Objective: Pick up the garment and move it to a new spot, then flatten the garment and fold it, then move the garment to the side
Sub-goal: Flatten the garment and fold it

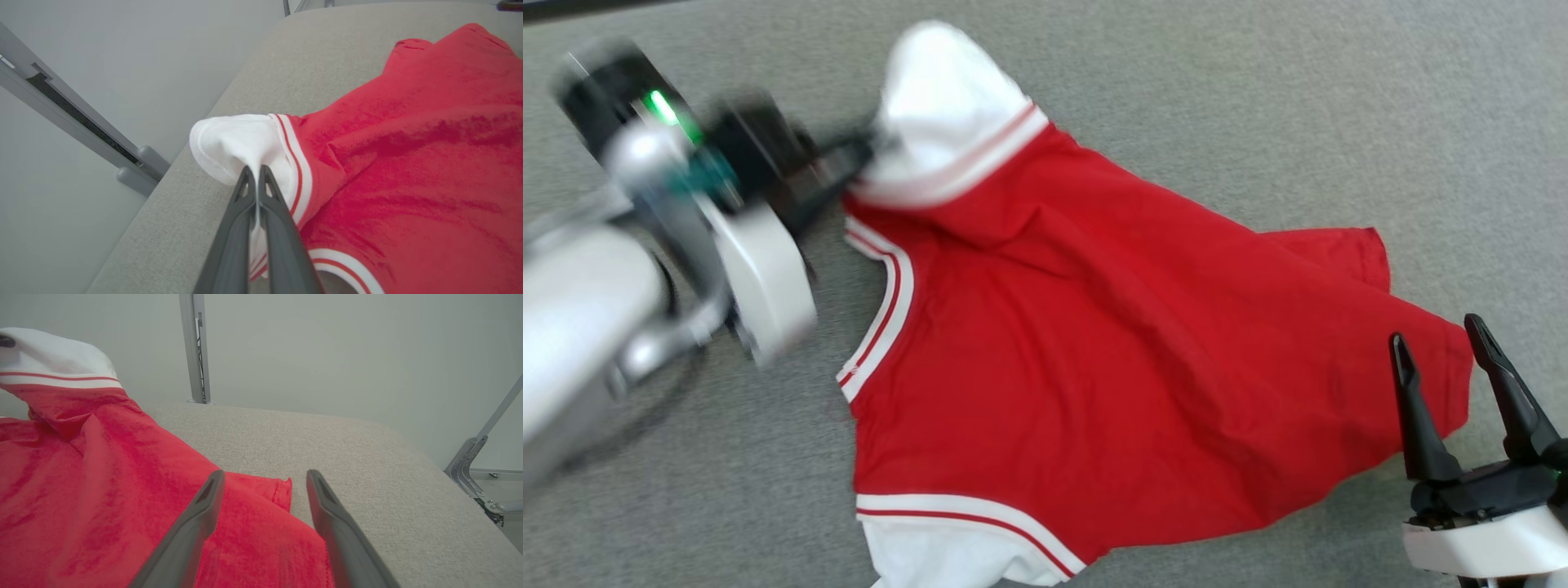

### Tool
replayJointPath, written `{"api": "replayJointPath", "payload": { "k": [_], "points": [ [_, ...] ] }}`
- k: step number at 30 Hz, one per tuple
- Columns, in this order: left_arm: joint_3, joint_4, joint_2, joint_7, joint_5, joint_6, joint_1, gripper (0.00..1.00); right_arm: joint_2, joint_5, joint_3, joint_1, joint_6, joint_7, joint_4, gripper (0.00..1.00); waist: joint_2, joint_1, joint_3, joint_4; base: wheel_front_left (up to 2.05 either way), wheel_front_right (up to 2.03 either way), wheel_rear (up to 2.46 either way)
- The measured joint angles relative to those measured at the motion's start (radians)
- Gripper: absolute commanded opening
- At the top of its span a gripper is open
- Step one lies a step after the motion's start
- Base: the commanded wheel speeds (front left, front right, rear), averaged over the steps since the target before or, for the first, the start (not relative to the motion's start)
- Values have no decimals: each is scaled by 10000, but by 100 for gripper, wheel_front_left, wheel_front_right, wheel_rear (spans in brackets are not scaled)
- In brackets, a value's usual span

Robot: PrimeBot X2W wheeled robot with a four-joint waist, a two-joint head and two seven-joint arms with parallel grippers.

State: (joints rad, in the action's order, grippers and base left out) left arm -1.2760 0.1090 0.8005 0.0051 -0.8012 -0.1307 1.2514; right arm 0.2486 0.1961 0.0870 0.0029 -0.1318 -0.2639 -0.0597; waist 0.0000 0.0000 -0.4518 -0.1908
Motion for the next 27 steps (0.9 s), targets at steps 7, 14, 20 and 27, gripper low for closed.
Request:
{"api": "replayJointPath", "payload": {
  "k": [7, 14, 20, 27],
  "points": [
    [-65, -1342, -75, 0, 1845, -2, -3272, 0, 372, 121, -178, 389, 0, 0, 84, 100, 0, 0, 510, 791, 0, 0, 0],
    [-79, -1001, -1246, -1080, 2989, 897, -5248, 100, 585, 198, -134, 510, 0, 0, 155, 100, 0, 0, 872, 1576, 0, 0, 0],
    [520, -1175, -1494, -1630, 2671, 2278, -5853, 100, 660, 217, -117, 526, 0, 0, 190, 100, 0, 0, 1147, 1929, 0, 0, 0],
    [830, -1400, -1616, -1810, 2729, 2788, -5786, 100, 596, 238, 61, 543, 0, 0, 332, 100, 0, 0, 1193, 2008, 0, 0, 0]
  ]
}}
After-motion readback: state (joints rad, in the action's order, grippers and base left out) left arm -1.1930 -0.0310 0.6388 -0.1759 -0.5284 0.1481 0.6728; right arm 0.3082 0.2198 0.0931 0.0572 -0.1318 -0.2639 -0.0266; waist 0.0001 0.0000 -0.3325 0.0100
